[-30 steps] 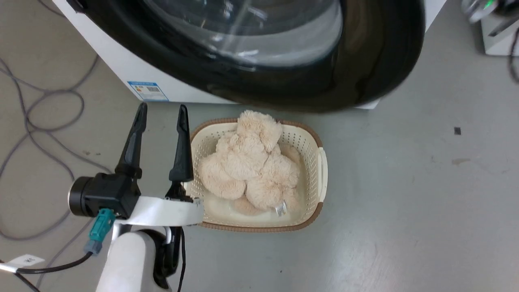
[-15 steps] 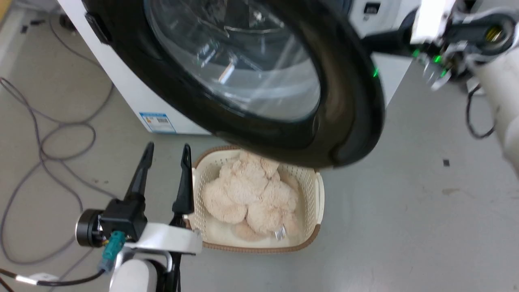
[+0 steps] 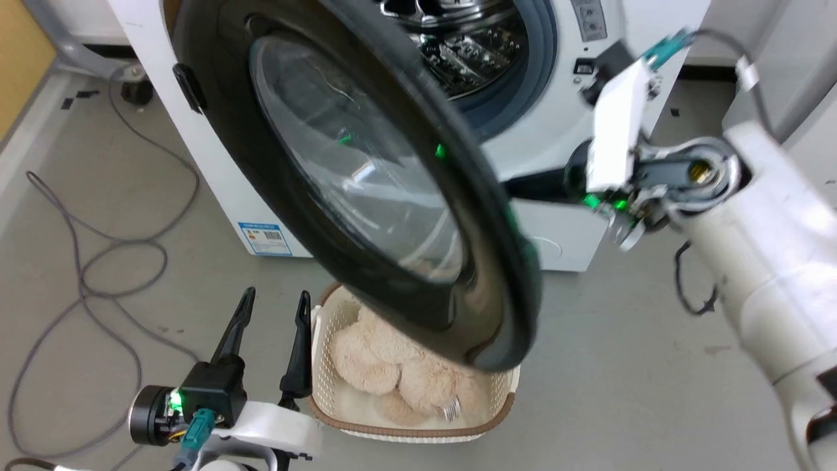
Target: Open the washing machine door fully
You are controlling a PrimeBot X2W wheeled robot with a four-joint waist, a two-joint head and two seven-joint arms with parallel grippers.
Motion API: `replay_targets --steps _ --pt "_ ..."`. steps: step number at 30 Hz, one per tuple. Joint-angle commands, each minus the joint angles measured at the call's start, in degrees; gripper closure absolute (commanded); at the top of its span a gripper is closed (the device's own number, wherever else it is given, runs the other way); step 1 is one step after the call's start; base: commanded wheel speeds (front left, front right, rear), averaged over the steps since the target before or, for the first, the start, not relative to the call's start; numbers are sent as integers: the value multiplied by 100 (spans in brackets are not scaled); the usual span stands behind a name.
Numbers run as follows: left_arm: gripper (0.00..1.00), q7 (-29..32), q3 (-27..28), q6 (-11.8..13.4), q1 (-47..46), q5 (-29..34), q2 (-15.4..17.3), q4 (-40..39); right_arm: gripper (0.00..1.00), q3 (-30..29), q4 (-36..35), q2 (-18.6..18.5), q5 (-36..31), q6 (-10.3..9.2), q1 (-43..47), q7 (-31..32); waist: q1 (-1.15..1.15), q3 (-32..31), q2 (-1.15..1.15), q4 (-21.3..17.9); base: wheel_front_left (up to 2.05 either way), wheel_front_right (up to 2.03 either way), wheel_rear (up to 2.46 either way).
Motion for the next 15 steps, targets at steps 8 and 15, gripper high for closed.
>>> replay_targets --steps 8,15 --pt "0 -32 29 -71 184 66 34 132 100 97 -651 178 175 6 676 111 1 -157 0 40 0 0 0" --pt "0 -32 5 -91 238 52 28 210 100 165 -1152 317 314 6 1068 143 1 -200 0 28 0 0 0"
